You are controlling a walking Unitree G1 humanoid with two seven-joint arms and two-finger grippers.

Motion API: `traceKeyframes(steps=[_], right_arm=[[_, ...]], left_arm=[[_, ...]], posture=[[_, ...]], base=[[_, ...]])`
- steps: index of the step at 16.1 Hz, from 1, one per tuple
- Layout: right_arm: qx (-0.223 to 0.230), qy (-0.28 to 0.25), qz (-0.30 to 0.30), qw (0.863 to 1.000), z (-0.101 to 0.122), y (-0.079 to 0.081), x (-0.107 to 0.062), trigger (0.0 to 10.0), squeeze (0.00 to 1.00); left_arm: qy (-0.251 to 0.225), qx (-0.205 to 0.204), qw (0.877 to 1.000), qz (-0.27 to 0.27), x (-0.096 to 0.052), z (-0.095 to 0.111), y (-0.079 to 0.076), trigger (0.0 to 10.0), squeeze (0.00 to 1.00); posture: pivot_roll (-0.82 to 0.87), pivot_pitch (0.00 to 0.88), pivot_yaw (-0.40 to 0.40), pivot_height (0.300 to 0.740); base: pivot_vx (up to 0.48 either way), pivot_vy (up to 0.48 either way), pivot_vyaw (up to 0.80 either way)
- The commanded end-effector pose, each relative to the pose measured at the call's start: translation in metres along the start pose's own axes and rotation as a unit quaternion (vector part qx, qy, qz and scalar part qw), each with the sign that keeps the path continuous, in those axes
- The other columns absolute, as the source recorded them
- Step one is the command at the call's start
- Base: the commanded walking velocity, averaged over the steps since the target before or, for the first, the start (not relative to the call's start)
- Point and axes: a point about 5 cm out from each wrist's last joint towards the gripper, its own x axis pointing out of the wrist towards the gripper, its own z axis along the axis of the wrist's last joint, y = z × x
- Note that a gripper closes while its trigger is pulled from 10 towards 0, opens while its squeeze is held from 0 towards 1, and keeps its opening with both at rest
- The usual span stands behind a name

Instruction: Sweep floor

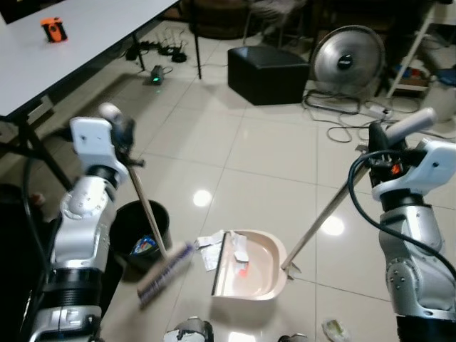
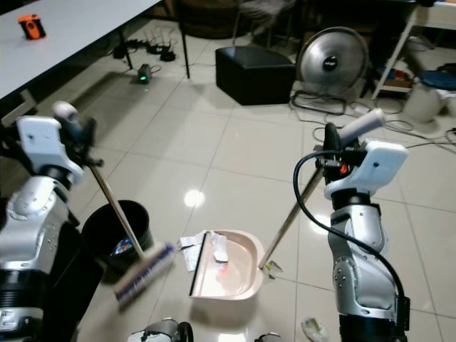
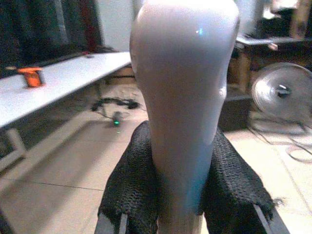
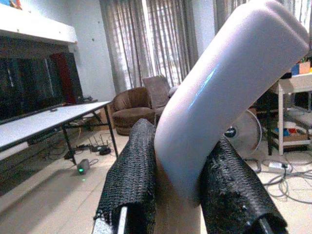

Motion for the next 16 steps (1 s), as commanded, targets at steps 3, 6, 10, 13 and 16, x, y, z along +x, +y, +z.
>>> traceKeyframes(steps=[3,6,10,13,16], right_arm=[[0.026,-0.027,0.033,0.999,0.034,0.0,0.008,10.0,0.0],[0.063,-0.046,0.06,0.995,0.064,-0.003,0.017,10.0,0.0],[0.099,-0.074,0.085,0.989,0.09,-0.006,0.024,10.0,0.0],[0.108,-0.084,0.075,0.988,0.098,-0.009,0.028,10.0,0.0],[0.099,-0.094,0.046,0.99,0.109,-0.006,0.039,10.0,0.0]], left_arm=[[0.03,0.021,0.999,-0.031,-0.013,-0.012,-0.013,10.0,0.0],[0.058,0.033,0.997,-0.031,-0.03,-0.029,-0.013,10.0,0.0],[0.075,0.049,0.996,-0.015,-0.039,-0.038,-0.005,10.0,0.0],[0.1,0.036,0.994,-0.022,-0.043,-0.042,-0.007,10.0,0.0],[0.081,0.038,0.996,-0.021,-0.045,-0.039,-0.012,10.0,0.0]], posture=[[0.03,0.0,0.084,0.74],[0.03,0.0,0.08,0.74],[0.03,0.0,0.075,0.74],[0.03,0.0,0.07,0.74],[0.03,0.0,0.066,0.74]], base=[[0.0,0.0,0.0],[0.0,0.0,0.0],[0.0,0.0,0.0],[0.0,0.0,0.0],[0.0,0.0,0.0]])
